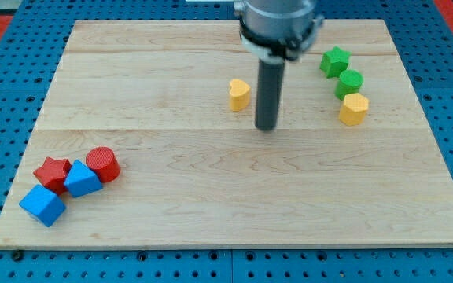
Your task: Slide the yellow hexagon to the yellow heart
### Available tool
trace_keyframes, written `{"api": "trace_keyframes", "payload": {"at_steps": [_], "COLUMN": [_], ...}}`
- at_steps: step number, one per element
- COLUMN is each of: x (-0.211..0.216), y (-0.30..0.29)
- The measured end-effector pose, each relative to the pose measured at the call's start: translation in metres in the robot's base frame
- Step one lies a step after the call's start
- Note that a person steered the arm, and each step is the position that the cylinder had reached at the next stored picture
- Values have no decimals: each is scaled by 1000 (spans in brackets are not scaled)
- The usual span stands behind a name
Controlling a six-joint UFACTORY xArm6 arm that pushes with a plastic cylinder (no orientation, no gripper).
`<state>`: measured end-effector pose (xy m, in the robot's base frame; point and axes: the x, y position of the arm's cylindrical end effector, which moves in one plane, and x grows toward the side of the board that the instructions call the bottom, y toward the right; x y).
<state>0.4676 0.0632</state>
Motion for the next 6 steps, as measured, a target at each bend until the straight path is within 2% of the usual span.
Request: {"api": "trace_keyframes", "payload": {"at_steps": [1, 2, 3, 4, 5, 6], "x": [19, -5, -47, -54, -59, -85], "y": [99, 139, 139, 126, 172, 110]}}
